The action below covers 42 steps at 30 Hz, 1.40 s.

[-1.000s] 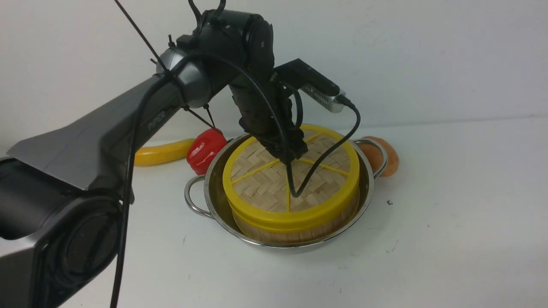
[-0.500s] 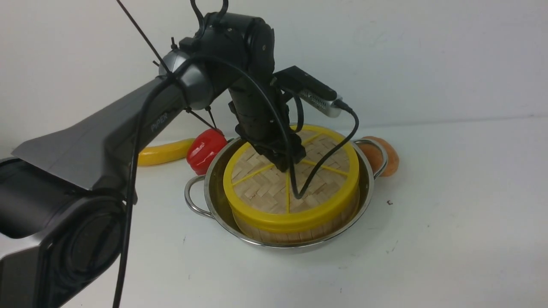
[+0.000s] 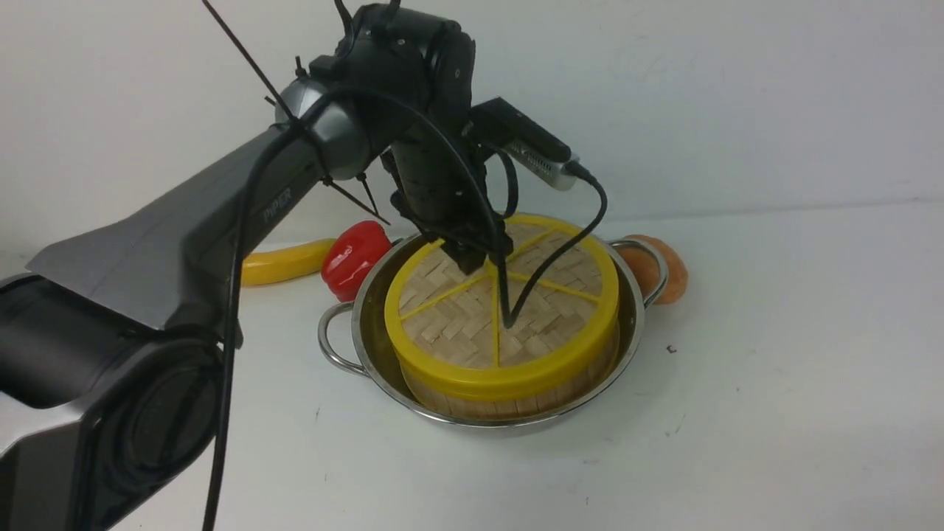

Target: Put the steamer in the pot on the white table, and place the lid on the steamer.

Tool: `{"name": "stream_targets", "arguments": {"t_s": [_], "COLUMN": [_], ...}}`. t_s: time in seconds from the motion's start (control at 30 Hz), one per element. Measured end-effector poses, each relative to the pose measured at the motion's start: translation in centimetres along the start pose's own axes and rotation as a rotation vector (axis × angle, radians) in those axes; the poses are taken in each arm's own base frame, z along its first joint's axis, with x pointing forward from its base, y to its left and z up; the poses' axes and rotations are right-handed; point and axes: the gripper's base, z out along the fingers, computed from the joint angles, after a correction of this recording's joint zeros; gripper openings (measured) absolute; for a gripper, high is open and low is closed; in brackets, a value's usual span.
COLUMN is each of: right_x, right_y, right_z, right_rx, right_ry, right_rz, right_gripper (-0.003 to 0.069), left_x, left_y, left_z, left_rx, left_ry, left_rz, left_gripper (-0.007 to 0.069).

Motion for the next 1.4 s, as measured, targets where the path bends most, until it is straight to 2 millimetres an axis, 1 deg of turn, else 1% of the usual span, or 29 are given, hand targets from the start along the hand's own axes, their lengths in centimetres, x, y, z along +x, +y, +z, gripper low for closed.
{"name": "stream_targets", "arguments": {"t_s": [0.03,0.07,0.1,0.13,0.17,0.2,0.23,0.27,0.3,0.33,0.37,0.4,0.43,0.47,0.5,0.53,0.67,0.7,0.73,0.8,0.93,1.1,1.17,1.2,1.23,1.27,1.33,1.37,1.4], "right_x": [0.0,0.0,0.0,0.0,0.0,0.0,0.0,0.0,0.0,0.0,0.0,0.0,0.0,0.0,0.0,0.0,0.0,0.0,0.0,0.0,0.0,0.0,0.0,0.0,0.0,0.0,0.0,0.0,0.0], "right_y": [0.0,0.0,0.0,0.0,0.0,0.0,0.0,0.0,0.0,0.0,0.0,0.0,0.0,0.0,0.0,0.0,0.0,0.0,0.0,0.0,0.0,0.0,0.0,0.0,0.0,0.0,0.0,0.0,0.0], "right_z": [0.0,0.0,0.0,0.0,0.0,0.0,0.0,0.0,0.0,0.0,0.0,0.0,0.0,0.0,0.0,0.0,0.0,0.0,0.0,0.0,0.0,0.0,0.0,0.0,0.0,0.0,0.0,0.0,0.0], "right_rx": [0.000,0.000,0.000,0.000,0.000,0.000,0.000,0.000,0.000,0.000,0.000,0.000,0.000,0.000,0.000,0.000,0.000,0.000,0.000,0.000,0.000,0.000,0.000,0.000,0.000,0.000,0.000,0.000,0.000], "right_ry": [0.000,0.000,0.000,0.000,0.000,0.000,0.000,0.000,0.000,0.000,0.000,0.000,0.000,0.000,0.000,0.000,0.000,0.000,0.000,0.000,0.000,0.000,0.000,0.000,0.000,0.000,0.000,0.000,0.000], "right_rz": [0.000,0.000,0.000,0.000,0.000,0.000,0.000,0.000,0.000,0.000,0.000,0.000,0.000,0.000,0.000,0.000,0.000,0.000,0.000,0.000,0.000,0.000,0.000,0.000,0.000,0.000,0.000,0.000,0.000], "right_gripper": [0.0249,0.0249,0.0249,0.0249,0.0249,0.0249,0.0249,0.0249,0.0249,0.0249,0.0249,0.0249,0.0249,0.0249,0.0249,0.0249,0.0249,0.0249,0.0249,0.0249,0.0249,0.0249,0.0249,0.0249,0.0249,0.0249,0.0249,0.0249,0.0249], "left_x": [-0.3,-0.6,-0.7,-0.8,-0.8,-0.7,-0.6,-0.5,-0.2,0.1,0.1,0.4,0.6,0.8,0.9,0.9,0.8,0.8,0.6,0.4,0.2,0.7,1.5,3.0,3.7,5.2,7.5,8.7,10.7], "left_y": [0.4,0.8,1.0,1.3,1.4,1.5,1.7,1.8,2.1,2.4,2.4,2.7,2.7,2.7,2.7,2.7,1.2,1.2,0.5,0.0,-0.4,0.7,1.6,2.4,2.6,2.8,2.9,2.9,2.9], "left_z": [-1.2,-2.9,-3.8,-5.1,-6.4,-6.7,-8.4,-8.9,-10.7,-11.9,-12.1,-13.3,-13.9,-15.0,-15.5,-15.6,-18.4,-18.5,-19.0,-19.3,-19.6,-19.8,-20.6,-22.3,-22.4,-24.1,-26.2,-26.6,-27.1], "left_rx": [-0.024,-0.045,-0.053,-0.063,-0.072,-0.073,-0.083,-0.083,-0.087,-0.076,-0.077,-0.055,-0.027,0.016,0.035,0.043,0.224,0.224,0.300,0.368,0.418,0.392,0.359,0.303,0.285,0.245,0.192,0.166,0.126], "left_ry": [-0.031,-0.075,-0.097,-0.126,-0.154,-0.160,-0.193,-0.203,-0.238,-0.265,-0.268,-0.300,-0.321,-0.359,-0.375,-0.377,-0.493,-0.494,-0.526,-0.551,-0.568,-0.575,-0.584,-0.596,-0.584,-0.594,-0.603,-0.592,-0.580], "left_rz": [-0.011,-0.028,-0.040,-0.053,-0.068,-0.071,-0.089,-0.095,-0.110,-0.127,-0.131,-0.152,-0.168,-0.190,-0.196,-0.197,-0.202,-0.201,-0.205,-0.207,-0.213,-0.227,-0.240,-0.254,-0.262,-0.269,-0.284,-0.297,-0.324], "left_gripper": [0.0419,0.0419,0.0419,0.0415,0.0403,0.0395,0.0358,0.0342,0.0278,0.0209,0.0196,0.0094,0.0054,0.0006,-0.0003,-0.0006,-0.0020,-0.0020,-0.0020,-0.0020,-0.0012,0.0000,0.0000,0.0008,0.0010,0.0011,0.0010,0.0010,0.0015]}}
